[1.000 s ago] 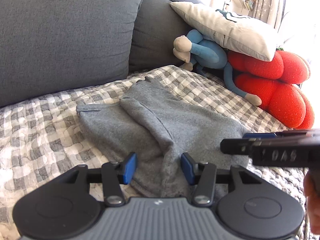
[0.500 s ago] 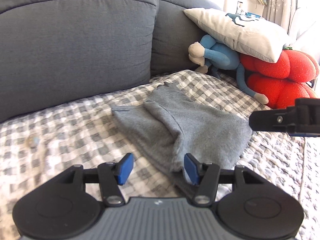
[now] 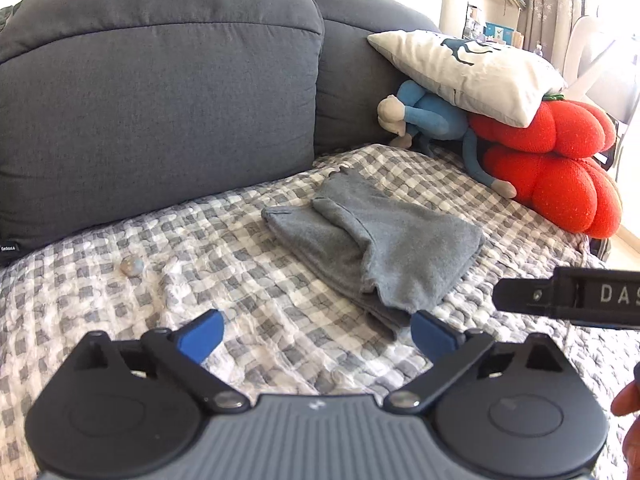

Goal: Fold clothes

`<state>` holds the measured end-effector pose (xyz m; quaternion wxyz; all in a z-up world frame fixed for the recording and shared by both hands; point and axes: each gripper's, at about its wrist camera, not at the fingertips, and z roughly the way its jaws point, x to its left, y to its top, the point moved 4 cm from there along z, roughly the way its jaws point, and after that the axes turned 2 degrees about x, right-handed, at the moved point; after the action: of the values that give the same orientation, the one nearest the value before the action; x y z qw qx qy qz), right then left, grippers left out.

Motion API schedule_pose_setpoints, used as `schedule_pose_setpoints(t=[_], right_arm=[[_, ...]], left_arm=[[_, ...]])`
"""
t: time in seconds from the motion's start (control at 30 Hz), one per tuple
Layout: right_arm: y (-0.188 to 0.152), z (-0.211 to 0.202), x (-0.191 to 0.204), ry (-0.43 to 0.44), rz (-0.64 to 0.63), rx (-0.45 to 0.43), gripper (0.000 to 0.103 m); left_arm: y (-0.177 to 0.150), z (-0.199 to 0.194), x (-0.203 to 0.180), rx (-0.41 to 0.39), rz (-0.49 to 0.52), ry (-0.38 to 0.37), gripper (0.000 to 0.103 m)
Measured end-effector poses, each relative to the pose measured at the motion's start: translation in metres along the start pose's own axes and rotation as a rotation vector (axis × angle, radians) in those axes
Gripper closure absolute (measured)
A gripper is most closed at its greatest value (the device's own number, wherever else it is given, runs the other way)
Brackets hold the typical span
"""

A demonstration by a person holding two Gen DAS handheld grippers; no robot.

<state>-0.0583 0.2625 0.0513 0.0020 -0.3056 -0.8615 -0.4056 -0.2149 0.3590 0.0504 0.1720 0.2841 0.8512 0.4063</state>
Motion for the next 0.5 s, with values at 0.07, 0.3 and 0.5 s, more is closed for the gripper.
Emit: schedule_pose_setpoints(t=[0.07,0.3,0.5], right_arm=[[-0.003,-0.005,0.006,0.005,-0.039,-0.004,0.000],[-0.017,-0.023,0.001,-0.058,0.007,-0.017,0.000],[-0.040,-0.029,-0.005,-0.082,-0.017,0.020,0.000]], left_arm=[[-0.001,-0.006,-0.001,-0.015,0.015,0.013,0.001],[-0.012,-0.006,-0.001,0.045,0.003,0.015,0.001],[-0.026,-0.004,-0.001,0.093,0.006,0.022,0.001]])
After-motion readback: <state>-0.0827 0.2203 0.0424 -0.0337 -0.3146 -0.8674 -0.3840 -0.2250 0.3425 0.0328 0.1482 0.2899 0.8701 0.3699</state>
